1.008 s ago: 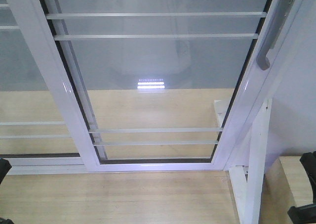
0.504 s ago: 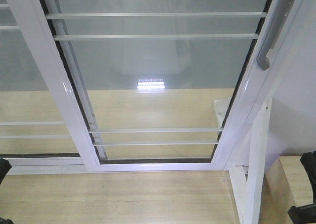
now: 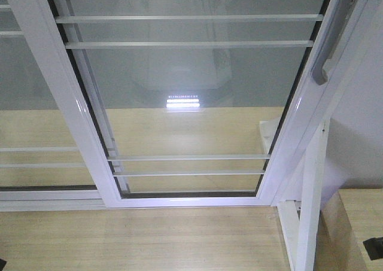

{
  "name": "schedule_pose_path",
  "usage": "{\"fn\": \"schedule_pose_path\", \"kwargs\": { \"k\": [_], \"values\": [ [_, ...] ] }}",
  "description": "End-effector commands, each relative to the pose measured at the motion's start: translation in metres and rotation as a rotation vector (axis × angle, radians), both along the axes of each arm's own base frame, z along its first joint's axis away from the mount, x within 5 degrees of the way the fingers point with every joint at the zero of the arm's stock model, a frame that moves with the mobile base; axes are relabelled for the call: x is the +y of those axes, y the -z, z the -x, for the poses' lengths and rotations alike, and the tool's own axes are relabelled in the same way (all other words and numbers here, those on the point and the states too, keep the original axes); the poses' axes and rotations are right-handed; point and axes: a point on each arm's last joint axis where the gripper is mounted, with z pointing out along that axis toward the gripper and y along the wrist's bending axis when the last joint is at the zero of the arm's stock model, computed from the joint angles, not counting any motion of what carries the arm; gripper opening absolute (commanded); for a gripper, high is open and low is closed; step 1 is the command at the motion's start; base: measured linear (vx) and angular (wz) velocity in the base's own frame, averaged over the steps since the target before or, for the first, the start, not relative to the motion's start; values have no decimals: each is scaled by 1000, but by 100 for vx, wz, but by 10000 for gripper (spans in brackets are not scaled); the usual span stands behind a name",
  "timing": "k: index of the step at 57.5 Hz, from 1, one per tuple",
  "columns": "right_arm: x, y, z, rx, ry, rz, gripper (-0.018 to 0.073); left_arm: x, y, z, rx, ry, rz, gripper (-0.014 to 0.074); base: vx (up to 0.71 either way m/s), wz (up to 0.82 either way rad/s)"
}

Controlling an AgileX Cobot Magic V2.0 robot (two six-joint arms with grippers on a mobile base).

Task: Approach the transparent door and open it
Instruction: 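Approach closer to the glass door, stopping in front of its handle, then raise both arms, moving the right gripper toward the silver door handle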

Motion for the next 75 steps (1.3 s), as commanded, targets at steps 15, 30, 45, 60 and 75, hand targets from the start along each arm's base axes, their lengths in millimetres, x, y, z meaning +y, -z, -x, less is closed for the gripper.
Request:
{"fn": "schedule_pose_path", "kwargs": {
  "k": [15, 30, 45, 60, 75],
  "values": [
    [3, -120, -16, -117, 17, 46, 0, -10, -110, -30, -137, -5, 6, -6, 0, 0],
    [15, -180, -89, -24, 15, 70, 0, -37, -168, -115, -74, -7, -35, -6, 0, 0],
    [23, -181, -138, 46, 12, 73, 0, -56, -168, -175, -19, -5, -32, -6, 0, 0],
    [23, -178, -143, 63, 12, 78, 15, -57, -162, -180, 5, -5, -48, 19, 0, 0],
    [24, -175, -143, 92, 11, 96, 219, -57, -162, -180, 5, -5, -48, 211, 0, 0]
  ]
}}
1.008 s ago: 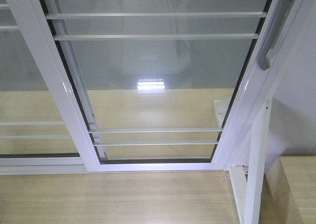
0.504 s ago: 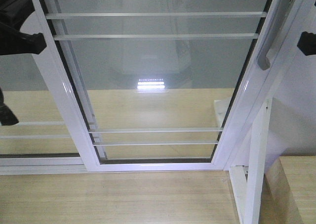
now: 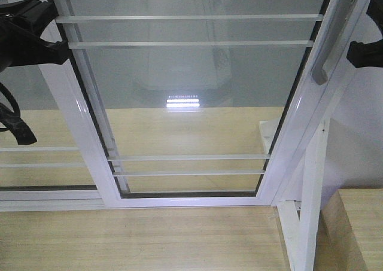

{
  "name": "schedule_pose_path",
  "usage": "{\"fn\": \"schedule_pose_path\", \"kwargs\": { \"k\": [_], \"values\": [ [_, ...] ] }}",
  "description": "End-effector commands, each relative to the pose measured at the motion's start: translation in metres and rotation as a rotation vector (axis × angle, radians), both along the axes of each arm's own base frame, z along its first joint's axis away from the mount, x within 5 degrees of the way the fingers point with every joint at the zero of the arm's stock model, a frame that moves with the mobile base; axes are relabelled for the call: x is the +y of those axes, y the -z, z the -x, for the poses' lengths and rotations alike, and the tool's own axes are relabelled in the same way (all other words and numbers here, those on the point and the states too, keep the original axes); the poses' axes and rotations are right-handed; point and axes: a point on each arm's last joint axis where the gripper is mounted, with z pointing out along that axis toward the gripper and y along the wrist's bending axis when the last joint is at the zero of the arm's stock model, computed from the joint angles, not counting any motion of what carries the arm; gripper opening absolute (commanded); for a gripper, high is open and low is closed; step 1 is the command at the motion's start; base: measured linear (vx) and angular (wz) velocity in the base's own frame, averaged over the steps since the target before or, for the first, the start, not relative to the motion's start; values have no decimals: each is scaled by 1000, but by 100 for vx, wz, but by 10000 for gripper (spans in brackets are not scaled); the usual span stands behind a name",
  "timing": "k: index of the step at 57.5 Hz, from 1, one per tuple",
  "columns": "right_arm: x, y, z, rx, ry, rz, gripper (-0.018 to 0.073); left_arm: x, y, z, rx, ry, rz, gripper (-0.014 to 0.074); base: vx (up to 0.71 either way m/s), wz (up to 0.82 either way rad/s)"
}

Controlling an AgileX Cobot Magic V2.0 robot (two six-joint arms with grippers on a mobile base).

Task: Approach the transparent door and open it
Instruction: 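Raise both arms, moving the right gripper toward the silver door handle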

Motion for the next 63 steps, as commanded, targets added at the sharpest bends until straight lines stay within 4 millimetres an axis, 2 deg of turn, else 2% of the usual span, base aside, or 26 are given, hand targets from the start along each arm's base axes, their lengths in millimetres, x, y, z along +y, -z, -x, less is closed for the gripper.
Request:
{"fn": "schedule_pose_path", "kwargs": {
  "k": [1, 9, 15, 23, 38, 53, 63],
  "values": [
    [-1, -20, 3, -106, 4, -1, 239, 0, -25, 3, -133, 0, 55, 237, 0, 0],
    [-1, -19, 3, -96, 4, 1, 445, 0, -25, 3, -133, 0, 55, 422, 0, 0],
    [-2, -20, 2, -99, 6, 1, 537, 0, -25, 3, -130, 0, 54, 525, 0, 0],
    [-7, -14, -3, -54, 36, 9, 529, 0, -25, 3, -127, 0, 53, 592, 0, 0],
    [-43, 2, -21, 28, 210, -25, 470, 1, -25, 3, -131, 0, 54, 594, 0, 0],
    [-46, 15, -49, -5, 218, -29, 464, 1, -25, 3, -130, 0, 54, 594, 0, 0],
    [-47, 34, -75, -22, 222, -44, 464, 1, -25, 3, -130, 0, 54, 594, 0, 0]
  ]
}}
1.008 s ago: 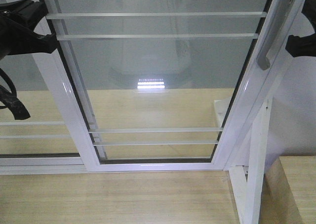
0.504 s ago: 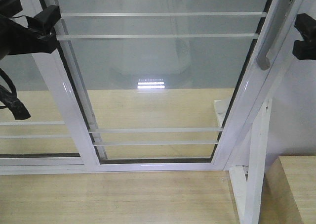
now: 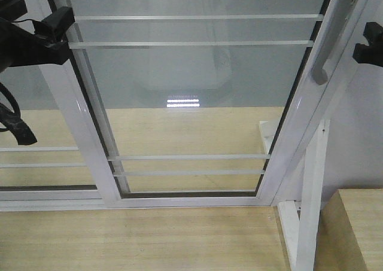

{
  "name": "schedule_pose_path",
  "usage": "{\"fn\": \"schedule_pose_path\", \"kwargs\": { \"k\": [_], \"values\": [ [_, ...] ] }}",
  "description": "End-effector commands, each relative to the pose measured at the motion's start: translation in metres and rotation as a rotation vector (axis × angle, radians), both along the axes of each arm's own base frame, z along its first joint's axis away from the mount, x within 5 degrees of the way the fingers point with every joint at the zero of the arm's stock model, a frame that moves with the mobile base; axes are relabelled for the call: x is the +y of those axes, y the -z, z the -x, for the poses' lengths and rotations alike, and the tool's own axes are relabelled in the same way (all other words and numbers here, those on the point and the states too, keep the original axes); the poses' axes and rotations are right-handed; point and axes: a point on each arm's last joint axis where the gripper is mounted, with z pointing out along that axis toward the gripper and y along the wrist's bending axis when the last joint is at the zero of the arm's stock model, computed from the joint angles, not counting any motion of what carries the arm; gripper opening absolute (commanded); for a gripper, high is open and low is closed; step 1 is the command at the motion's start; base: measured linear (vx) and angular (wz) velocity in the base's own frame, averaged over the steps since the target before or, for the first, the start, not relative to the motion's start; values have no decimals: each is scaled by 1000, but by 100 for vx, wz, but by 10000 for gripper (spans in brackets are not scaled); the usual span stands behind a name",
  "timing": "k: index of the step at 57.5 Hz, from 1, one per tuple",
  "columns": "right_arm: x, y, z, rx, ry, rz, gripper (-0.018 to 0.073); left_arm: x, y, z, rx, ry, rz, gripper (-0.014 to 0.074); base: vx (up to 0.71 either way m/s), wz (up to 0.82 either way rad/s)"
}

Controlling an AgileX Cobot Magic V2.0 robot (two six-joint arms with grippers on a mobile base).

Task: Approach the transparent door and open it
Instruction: 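Raise both arms, moving the right gripper toward the silver door handle, then close the right gripper around the curved silver handle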

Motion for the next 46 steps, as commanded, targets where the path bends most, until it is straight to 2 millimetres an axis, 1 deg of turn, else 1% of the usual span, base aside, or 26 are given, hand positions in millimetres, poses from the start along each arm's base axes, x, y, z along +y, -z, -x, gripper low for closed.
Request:
{"fn": "schedule_pose_path", "kwargs": {
  "k": [1, 8, 14, 27, 39, 46],
  "values": [
    [-3, -18, -12, -172, 13, -4, 464, 1, -25, 3, -130, 0, 55, 594, 0, 0],
    [-4, -7, -32, -170, 18, -27, 464, 1, -25, 3, -130, 0, 55, 594, 0, 0],
    [-5, -2, -53, -150, 20, -40, 464, 1, -25, 3, -130, 0, 55, 594, 0, 0],
    [-7, 0, -91, -153, 21, -43, 462, 1, -25, 3, -130, 0, 55, 594, 0, 0],
    [-8, 2, -119, -167, 21, -42, 445, 0, -25, 3, -129, 0, 55, 594, 0, 0],
    [-9, 4, -131, -170, 21, -43, 435, 0, -25, 3, -126, 0, 54, 594, 0, 0]
  ]
}}
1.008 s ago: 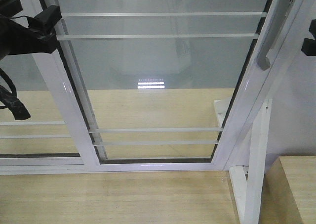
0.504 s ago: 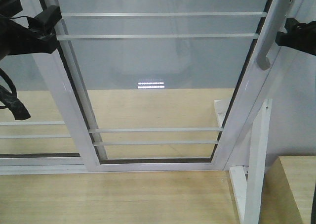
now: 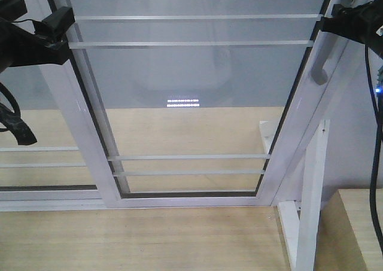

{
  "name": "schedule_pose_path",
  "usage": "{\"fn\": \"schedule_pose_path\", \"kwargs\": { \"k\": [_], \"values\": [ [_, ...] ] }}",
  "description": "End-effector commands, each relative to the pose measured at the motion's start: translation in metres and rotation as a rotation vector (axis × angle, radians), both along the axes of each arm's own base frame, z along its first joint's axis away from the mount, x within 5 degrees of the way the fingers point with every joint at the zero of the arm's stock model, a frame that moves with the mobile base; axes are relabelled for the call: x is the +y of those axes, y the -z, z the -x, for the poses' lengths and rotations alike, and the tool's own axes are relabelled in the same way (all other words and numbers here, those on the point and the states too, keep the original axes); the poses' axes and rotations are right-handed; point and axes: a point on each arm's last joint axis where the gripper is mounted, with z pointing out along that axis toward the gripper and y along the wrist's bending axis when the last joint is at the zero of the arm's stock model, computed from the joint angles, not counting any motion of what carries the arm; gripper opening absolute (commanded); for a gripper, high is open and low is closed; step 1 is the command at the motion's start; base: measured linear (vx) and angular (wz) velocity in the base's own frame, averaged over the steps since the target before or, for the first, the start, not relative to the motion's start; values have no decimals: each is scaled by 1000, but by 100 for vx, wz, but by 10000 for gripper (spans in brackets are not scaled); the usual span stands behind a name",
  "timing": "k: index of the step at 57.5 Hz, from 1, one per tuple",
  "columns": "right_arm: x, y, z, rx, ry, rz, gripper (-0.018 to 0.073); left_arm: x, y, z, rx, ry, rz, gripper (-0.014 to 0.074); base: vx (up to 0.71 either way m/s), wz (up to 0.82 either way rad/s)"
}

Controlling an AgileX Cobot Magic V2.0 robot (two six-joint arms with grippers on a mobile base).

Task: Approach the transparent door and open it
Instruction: 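Close the right gripper around the curved silver handle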

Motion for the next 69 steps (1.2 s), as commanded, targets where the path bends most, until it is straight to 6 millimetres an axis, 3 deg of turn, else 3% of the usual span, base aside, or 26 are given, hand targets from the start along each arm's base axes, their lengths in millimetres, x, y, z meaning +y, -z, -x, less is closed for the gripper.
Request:
{"fn": "schedule_pose_path", "kwargs": {
  "k": [1, 16, 28, 37, 50, 69],
  "values": [
    [-2, -34, -5, -166, 6, 11, 433, 0, -25, 3, -126, 0, 54, 594, 0, 0],
    [-3, -24, -21, -166, 4, 16, 373, 0, -25, 3, -127, 0, 54, 593, 0, 0],
    [-3, -19, -23, -166, 4, 19, 158, 0, -25, 3, -128, 0, 54, 587, 0, 0],
    [-2, -20, -23, -173, 3, 19, 48, 0, -25, 3, -128, 0, 54, 587, 0, 0],
    [6, -19, -24, -166, -20, 21, 41, 0, -25, 3, -132, 0, 55, 587, 0, 0],
    [51, -19, -22, -170, -167, 95, 49, 0, -25, 3, -132, 0, 55, 587, 0, 0]
  ]
}}
